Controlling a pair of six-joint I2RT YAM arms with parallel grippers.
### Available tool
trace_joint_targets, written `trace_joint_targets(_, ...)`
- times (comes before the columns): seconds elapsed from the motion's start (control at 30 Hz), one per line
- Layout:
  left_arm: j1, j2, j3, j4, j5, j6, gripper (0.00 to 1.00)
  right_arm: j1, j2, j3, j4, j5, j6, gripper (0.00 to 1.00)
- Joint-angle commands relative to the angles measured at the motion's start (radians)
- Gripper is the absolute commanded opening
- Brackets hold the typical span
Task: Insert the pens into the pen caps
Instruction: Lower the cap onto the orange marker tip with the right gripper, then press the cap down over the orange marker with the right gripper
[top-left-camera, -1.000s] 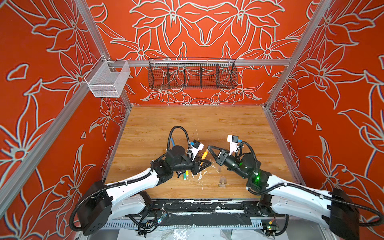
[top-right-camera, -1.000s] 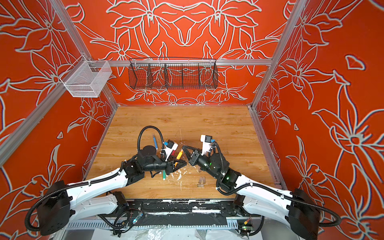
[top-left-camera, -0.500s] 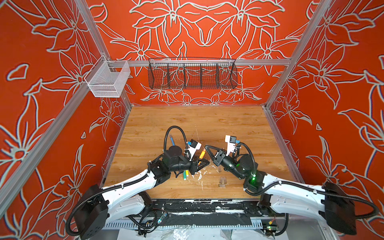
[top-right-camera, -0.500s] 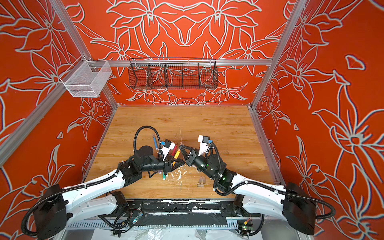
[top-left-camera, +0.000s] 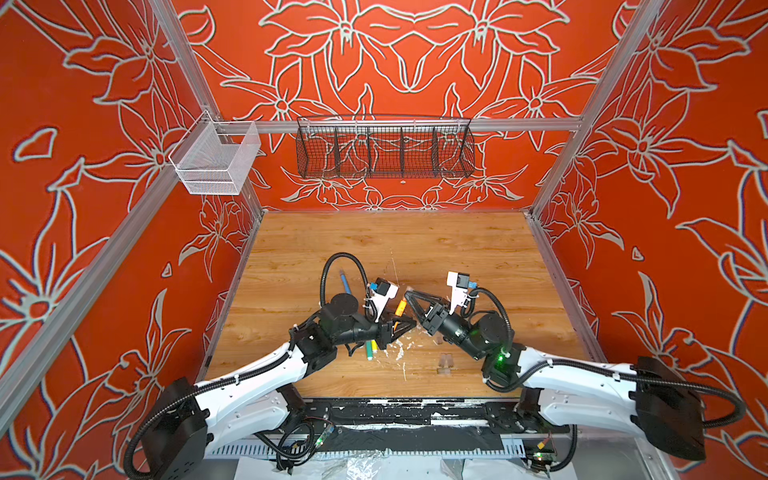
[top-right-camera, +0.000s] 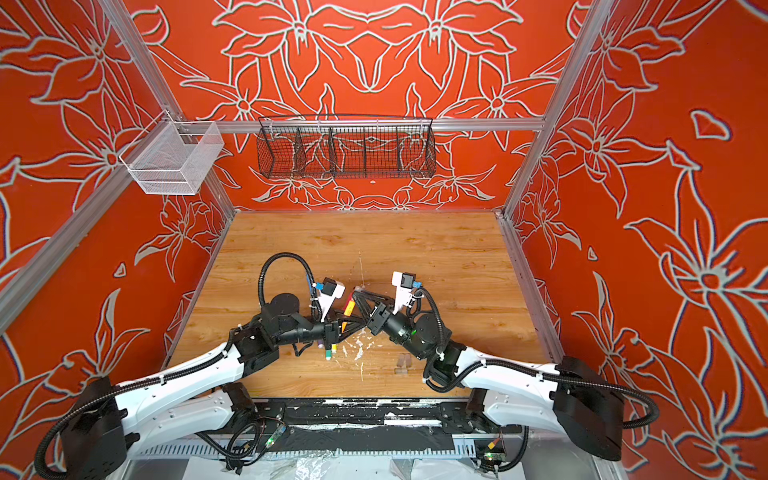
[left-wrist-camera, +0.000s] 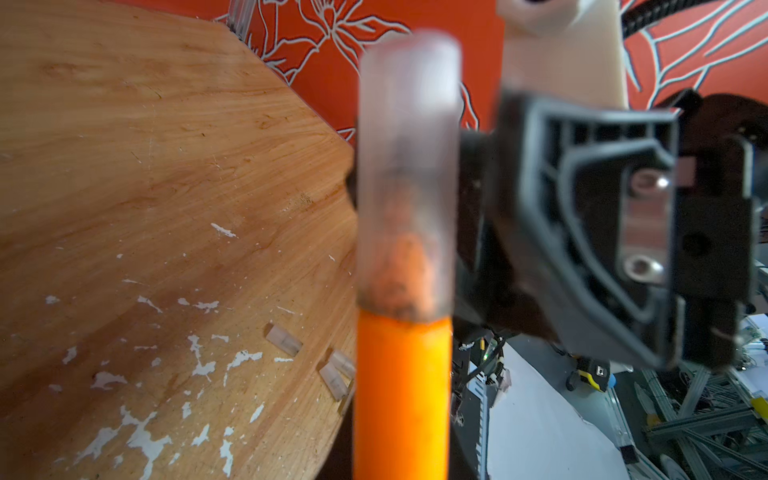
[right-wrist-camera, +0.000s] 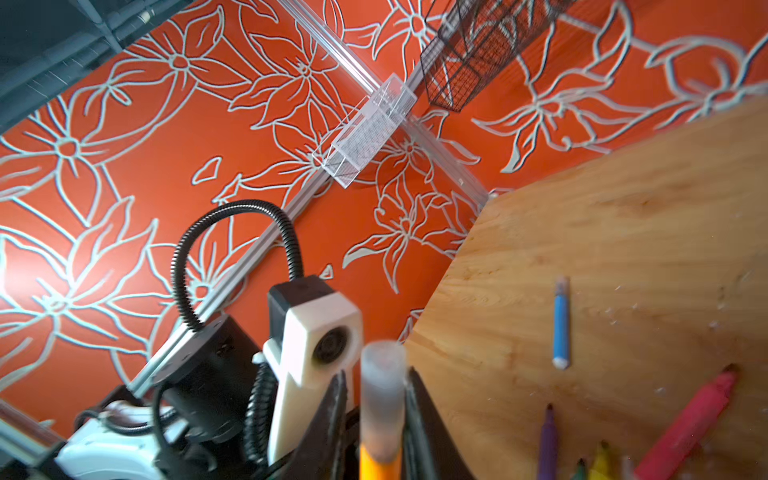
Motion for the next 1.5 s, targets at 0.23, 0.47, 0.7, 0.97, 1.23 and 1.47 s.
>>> trace_joint_targets(0.23, -0.022, -0.008, 0.012, 0.006, -0.055, 0.075, 0.0, 0.014, -0.35, 0.038, -0.479, 0.19, -0.072, 0.59)
trace_joint_targets(0.47, -0.056, -0.008, 0.034, -0.027, -0.069, 0.107, 0.0, 0.011, -0.304, 0.194, -0.69, 0.212, -0.071, 0.52)
trace_joint_targets(0.7, -0.088, -0.008, 0.046, -0.044, -0.082, 0.13, 0.0, 0.008, -0.171, 0.301, -0.731, 0.2, -0.051, 0.47)
trace_joint_targets(0.97, -0.101, -0.054, 0.046, -0.057, -0.099, 0.141, 0.0, 0.005, -0.095, 0.335, -0.72, 0.176, -0.022, 0.4)
trace_joint_targets(1.23, -0.102, -0.052, 0.05, -0.062, -0.104, 0.144, 0.0, 0.005, -0.04, 0.366, -0.707, 0.138, -0.021, 0.28)
trace_joint_targets(1.47, -0.102, -0.058, 0.045, -0.062, -0.116, 0.139, 0.0, 0.005, -0.035, 0.356, -0.693, 0.096, -0.009, 0.0)
